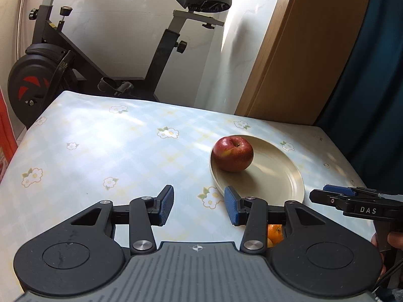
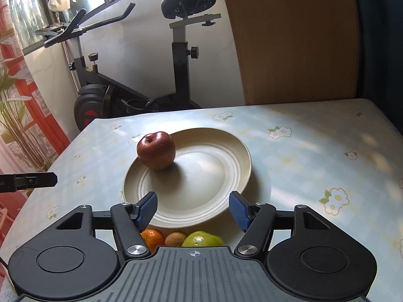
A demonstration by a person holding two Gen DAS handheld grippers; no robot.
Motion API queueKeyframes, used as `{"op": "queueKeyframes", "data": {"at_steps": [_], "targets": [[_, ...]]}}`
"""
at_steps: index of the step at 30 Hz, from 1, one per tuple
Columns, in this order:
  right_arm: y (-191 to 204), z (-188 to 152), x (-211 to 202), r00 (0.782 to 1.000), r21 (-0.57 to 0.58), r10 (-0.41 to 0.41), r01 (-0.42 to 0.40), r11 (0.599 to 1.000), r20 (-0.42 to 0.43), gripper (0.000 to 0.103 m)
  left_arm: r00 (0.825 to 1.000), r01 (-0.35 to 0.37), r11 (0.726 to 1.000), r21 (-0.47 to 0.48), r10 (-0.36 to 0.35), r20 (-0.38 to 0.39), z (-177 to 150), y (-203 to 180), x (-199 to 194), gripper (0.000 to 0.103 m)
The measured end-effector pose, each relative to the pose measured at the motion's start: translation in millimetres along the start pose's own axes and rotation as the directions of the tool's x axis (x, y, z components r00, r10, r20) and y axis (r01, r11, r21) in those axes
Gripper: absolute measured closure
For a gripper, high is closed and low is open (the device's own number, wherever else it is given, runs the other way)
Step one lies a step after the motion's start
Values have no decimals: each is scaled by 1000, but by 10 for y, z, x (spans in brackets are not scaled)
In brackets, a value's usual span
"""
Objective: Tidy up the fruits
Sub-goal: 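Move the right tool to the green fruit while the left tool approaches the yellow grapefruit, then grasp the green fruit with the right tool while the left tool grasps the yellow grapefruit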
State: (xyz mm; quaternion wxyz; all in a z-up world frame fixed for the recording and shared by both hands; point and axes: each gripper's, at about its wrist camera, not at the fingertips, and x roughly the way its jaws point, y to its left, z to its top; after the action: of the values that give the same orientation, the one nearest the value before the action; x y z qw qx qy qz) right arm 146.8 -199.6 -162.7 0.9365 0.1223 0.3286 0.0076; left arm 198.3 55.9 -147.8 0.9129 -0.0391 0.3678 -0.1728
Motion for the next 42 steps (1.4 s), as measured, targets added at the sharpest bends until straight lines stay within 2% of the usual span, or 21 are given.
{"op": "queueKeyframes", "data": {"at_steps": [4, 14, 23, 30, 36, 39, 42], "targets": [[-50, -41, -6, 999, -7, -38, 38, 999, -11, 45, 999, -38, 998, 51, 38, 0, -47, -57, -33, 56], [-63, -197, -1, 999, 10, -19, 19, 1000, -50, 45, 999, -35, 999, 20, 35, -9, -120, -54, -69, 56], [-169, -338, 51, 996, 66, 3, 3, 998, -86, 49, 998, -29, 999, 14, 29, -58, -247, -53, -47, 56], [-208, -362, 115, 994, 91, 27, -18, 996, -105, 51, 994, 7, 1000, 1, -7, -106, -291, -99, 25, 56], [-217, -360, 161, 992, 117, 42, -28, 993, -116, 61, 979, 73, 997, 15, -69, -190, -389, -196, 166, 55], [-217, -366, 159, 992, 118, 43, -30, 993, -116, 61, 968, 120, 993, -20, -121, -218, -407, -178, 190, 49], [-214, -369, 161, 992, 118, 42, -29, 993, -116, 61, 963, 125, 992, -19, -126, -238, -439, -195, 219, 47]]}}
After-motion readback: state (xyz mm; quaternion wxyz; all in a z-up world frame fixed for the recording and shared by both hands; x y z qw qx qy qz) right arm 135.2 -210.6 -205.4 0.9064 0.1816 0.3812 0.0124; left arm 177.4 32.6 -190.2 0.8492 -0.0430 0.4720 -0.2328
